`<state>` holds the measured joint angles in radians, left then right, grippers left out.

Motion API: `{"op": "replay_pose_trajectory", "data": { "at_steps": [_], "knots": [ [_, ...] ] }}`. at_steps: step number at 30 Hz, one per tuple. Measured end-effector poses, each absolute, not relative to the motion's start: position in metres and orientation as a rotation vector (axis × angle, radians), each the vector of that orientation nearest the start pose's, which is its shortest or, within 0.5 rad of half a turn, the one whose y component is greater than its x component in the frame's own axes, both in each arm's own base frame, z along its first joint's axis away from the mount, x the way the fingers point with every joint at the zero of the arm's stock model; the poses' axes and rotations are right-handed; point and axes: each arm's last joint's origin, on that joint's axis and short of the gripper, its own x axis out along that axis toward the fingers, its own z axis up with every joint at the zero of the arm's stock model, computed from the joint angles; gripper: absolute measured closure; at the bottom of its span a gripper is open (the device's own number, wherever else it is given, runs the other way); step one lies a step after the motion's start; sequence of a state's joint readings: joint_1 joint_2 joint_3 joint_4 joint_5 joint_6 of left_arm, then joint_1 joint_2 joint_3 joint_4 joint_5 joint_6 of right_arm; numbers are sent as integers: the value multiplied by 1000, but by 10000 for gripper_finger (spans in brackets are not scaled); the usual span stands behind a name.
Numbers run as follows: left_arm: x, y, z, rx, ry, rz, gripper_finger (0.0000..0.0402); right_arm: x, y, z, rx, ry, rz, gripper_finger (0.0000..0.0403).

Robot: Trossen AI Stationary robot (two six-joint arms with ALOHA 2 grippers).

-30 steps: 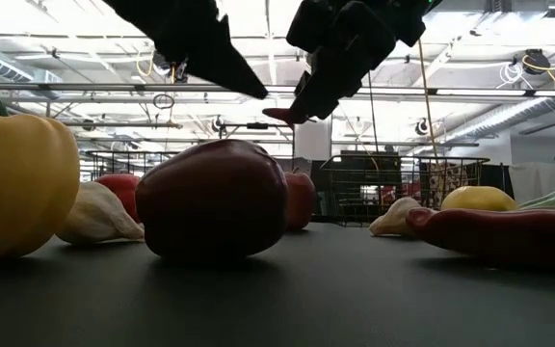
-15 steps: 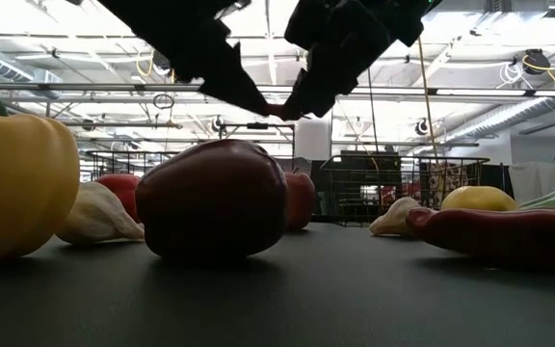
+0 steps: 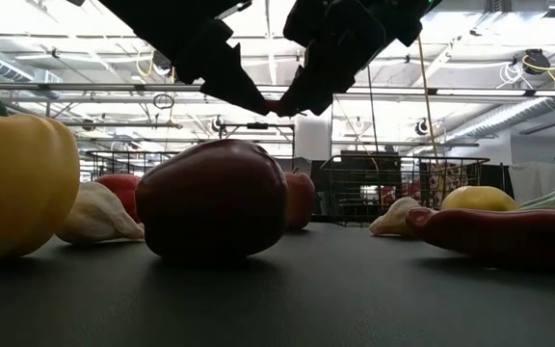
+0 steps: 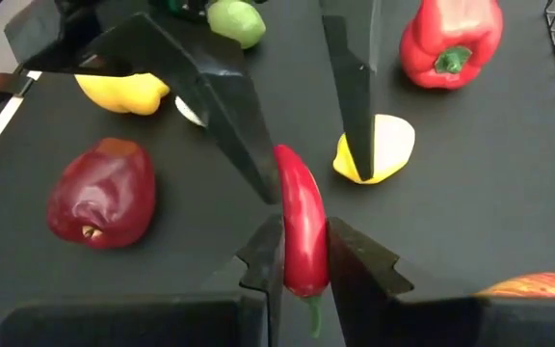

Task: Sort produce into baskets
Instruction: Put the red chili pepper into the left wire basket

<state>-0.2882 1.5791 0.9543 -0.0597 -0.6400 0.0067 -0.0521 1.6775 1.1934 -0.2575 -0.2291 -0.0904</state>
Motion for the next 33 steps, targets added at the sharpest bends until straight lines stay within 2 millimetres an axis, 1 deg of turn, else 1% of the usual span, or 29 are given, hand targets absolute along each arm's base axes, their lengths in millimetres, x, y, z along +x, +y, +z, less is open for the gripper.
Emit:
{"op": "replay_pose_trajectory", "data": {
  "at_steps": [10, 17, 21, 24, 26, 33],
  "knots": [
    [318, -76, 215, 319, 618, 337, 304, 364, -12, 240, 17, 726, 200, 337],
    [318, -74, 215, 323, 619, 349, 338, 364, -14, 240, -8, 731, 121, 337],
    [319, -71, 215, 318, 618, 373, 349, 364, -15, 240, -10, 730, 103, 337],
    [319, -69, 215, 289, 614, 386, 347, 364, -15, 240, -11, 730, 100, 337],
    [319, -69, 215, 270, 610, 390, 336, 364, -15, 241, -11, 728, 101, 337],
    [320, -69, 215, 232, 603, 383, 261, 366, -15, 242, -3, 706, 96, 337]
  ]
}}
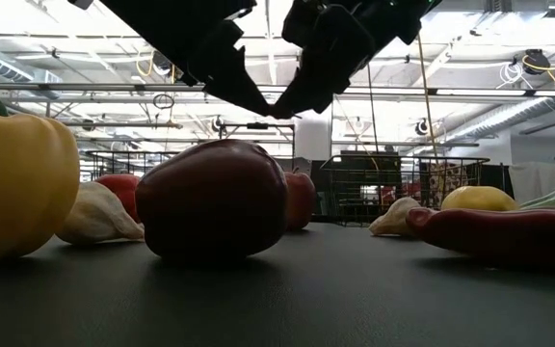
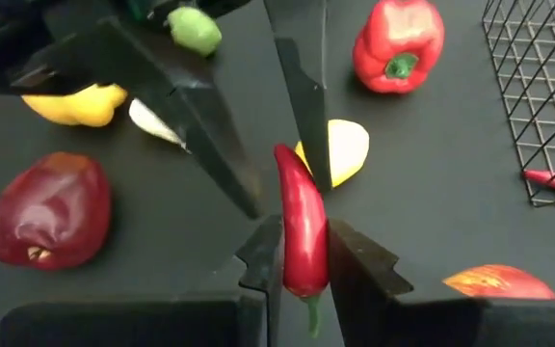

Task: Sort produce into baskets
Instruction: Put the red chili pepper into the left wire basket

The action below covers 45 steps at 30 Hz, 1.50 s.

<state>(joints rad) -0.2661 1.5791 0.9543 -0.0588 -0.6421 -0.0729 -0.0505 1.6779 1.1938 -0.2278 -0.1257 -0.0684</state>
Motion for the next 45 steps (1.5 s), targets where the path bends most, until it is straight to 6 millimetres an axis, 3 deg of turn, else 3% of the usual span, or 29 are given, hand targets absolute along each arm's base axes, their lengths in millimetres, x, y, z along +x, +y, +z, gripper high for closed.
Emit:
{"op": "replay_pose_trajectory", "data": {
  "at_steps": [6, 18, 34, 45],
  "knots": [
    [320, -67, 216, 213, 595, 409, 240, 367, -15, 244, -1, 686, 95, 337],
    [322, -68, 222, 217, 595, 408, 316, 367, -15, 244, -3, 685, 91, 337],
    [320, -67, 221, 202, 611, 414, 337, 367, -15, 243, -3, 686, 90, 337],
    [316, -64, 216, 201, 665, 423, 313, 367, -15, 244, -1, 684, 90, 337]
  ]
}}
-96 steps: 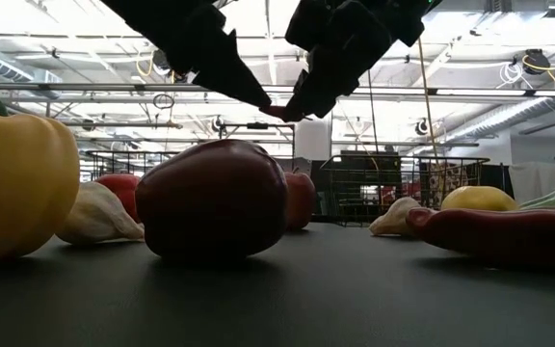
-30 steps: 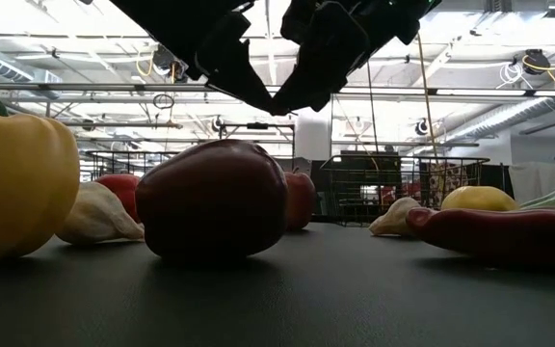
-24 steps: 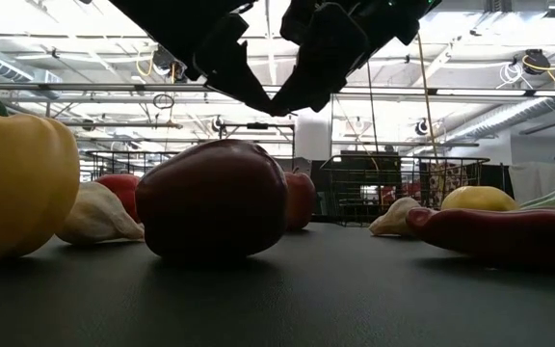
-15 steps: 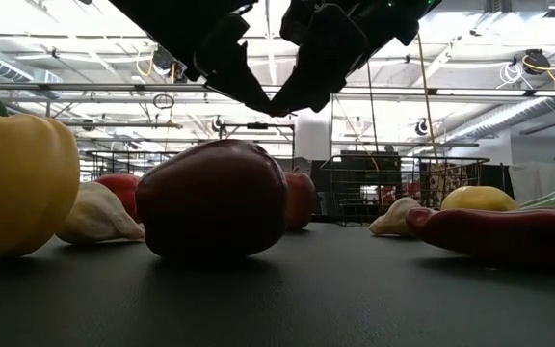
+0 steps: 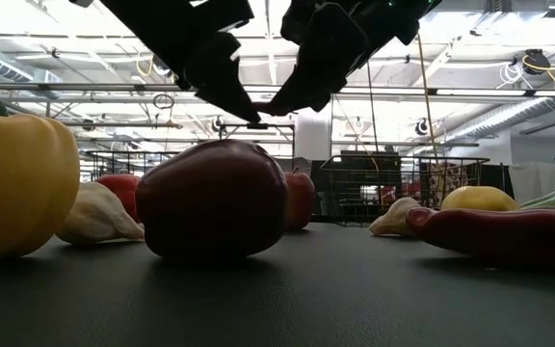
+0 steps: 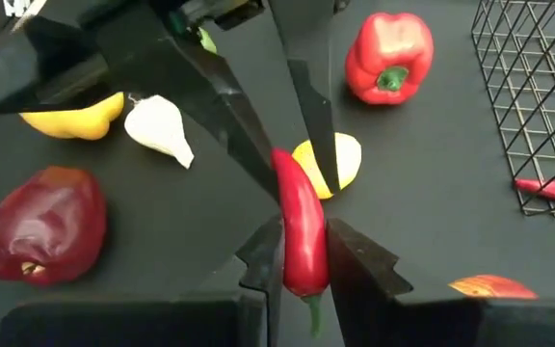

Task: Sort produce into baskets
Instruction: Put the red chili pepper into the left wire basket

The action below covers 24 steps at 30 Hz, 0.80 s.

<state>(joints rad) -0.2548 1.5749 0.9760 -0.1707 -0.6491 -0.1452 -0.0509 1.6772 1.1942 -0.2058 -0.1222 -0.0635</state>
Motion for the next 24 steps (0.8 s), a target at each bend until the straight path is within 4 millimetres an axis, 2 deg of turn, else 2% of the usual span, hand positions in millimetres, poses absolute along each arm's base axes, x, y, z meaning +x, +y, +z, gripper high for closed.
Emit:
{"op": "replay_pose_trajectory", "data": {
  "at_steps": [10, 19, 24],
  "knots": [
    [319, -65, 218, 186, 631, 422, 314, 367, -15, 244, -2, 681, 91, 337],
    [319, -65, 218, 203, 633, 418, 362, 367, -15, 244, -2, 682, 92, 337],
    [319, -65, 219, 203, 628, 423, 352, 367, -15, 244, 12, 681, 84, 324]
  ]
}}
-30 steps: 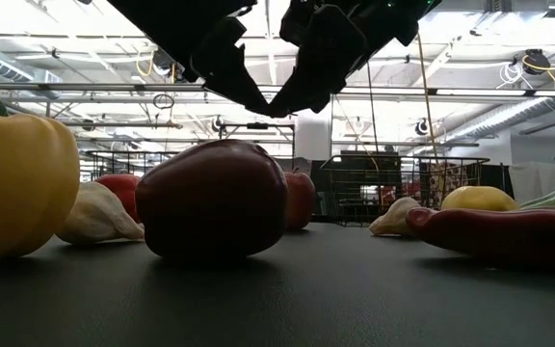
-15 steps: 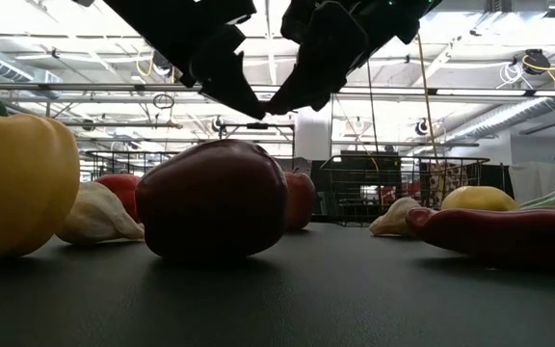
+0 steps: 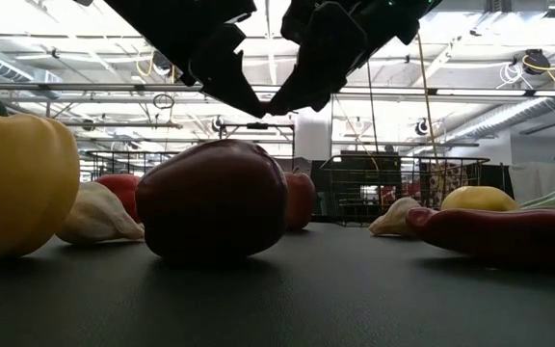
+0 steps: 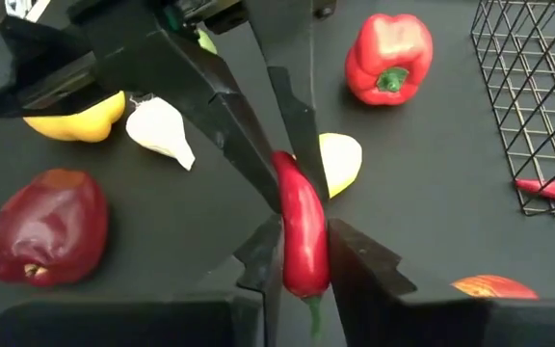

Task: Sort produce into baskets
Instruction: Put the red chili pepper into the left wire basket

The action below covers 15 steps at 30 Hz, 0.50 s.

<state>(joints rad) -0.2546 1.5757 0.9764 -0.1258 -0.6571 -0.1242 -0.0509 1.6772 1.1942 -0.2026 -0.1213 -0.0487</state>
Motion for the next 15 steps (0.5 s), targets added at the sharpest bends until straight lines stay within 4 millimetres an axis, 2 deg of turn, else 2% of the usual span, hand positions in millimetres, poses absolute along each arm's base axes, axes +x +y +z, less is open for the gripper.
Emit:
{"op": "replay_pose_trajectory", "data": {
  "at_steps": [3, 15],
  "knots": [
    [320, -65, 219, 201, 622, 424, 349, 367, -14, 244, 19, 682, 46, 294],
    [320, -65, 219, 226, 627, 416, 348, 368, -5, 245, -20, 682, 61, 124]
  ]
}}
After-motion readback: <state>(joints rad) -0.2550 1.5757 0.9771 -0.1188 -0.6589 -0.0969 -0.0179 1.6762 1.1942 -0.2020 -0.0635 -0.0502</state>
